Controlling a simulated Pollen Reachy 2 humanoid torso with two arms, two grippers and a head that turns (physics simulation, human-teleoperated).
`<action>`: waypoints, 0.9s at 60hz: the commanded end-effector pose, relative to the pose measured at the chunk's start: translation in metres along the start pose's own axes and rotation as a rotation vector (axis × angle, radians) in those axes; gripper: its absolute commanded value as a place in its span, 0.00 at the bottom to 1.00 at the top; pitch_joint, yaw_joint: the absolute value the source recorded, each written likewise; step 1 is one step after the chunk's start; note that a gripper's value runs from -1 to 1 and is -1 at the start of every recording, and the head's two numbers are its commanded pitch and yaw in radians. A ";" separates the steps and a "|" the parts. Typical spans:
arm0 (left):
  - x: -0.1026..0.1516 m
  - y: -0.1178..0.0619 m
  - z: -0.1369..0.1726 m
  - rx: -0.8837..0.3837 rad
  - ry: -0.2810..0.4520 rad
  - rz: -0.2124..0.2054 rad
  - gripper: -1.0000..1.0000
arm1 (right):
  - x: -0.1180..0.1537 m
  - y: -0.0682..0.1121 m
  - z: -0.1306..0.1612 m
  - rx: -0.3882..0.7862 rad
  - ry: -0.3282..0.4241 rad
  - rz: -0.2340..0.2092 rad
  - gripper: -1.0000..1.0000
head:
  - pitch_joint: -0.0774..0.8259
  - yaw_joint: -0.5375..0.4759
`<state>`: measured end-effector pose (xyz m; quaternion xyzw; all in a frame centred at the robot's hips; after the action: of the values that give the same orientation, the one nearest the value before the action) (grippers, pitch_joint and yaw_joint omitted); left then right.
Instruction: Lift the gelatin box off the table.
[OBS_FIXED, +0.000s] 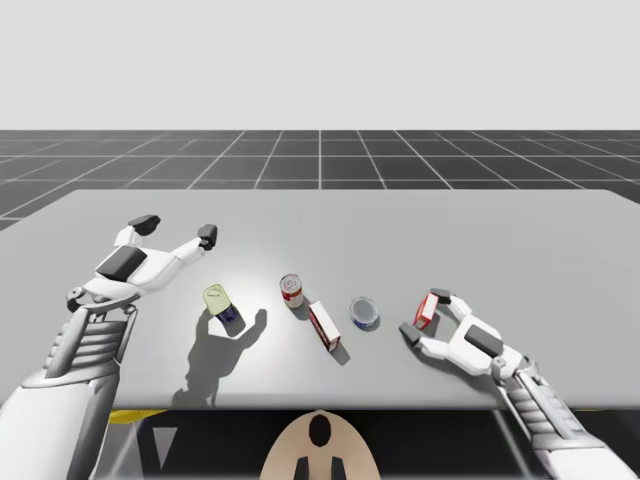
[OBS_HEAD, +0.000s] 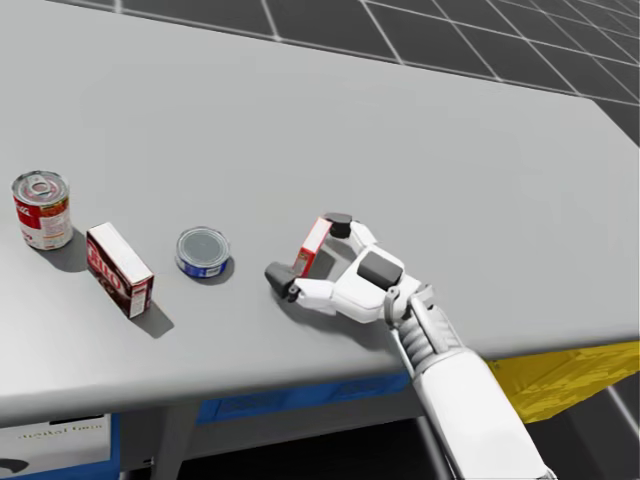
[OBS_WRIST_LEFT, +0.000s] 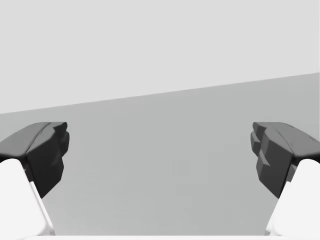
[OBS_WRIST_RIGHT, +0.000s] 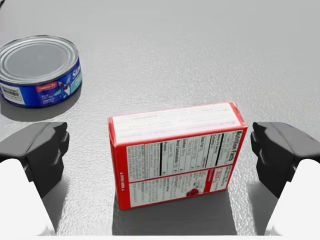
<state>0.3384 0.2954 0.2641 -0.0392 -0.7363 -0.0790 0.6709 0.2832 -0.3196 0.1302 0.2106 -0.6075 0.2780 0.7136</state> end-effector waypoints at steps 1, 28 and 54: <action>0.000 0.000 0.000 0.000 -0.003 -0.003 0.00 | -0.004 -0.006 -0.013 0.020 0.013 -0.006 0.00 | 0.88 0.13; -0.001 -0.001 0.000 -0.007 -0.002 -0.010 0.00 | -0.010 -0.008 -0.014 0.015 -0.002 0.009 0.98 | 0.85 0.12; -0.001 -0.004 0.001 -0.008 0.000 -0.016 0.00 | -0.012 -0.007 -0.013 0.018 0.002 0.030 0.97 | 0.50 0.06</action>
<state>0.3375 0.2923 0.2629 -0.0363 -0.7366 -0.0865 0.6698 0.2989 -0.3171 0.1206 0.2094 -0.6128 0.2919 0.7039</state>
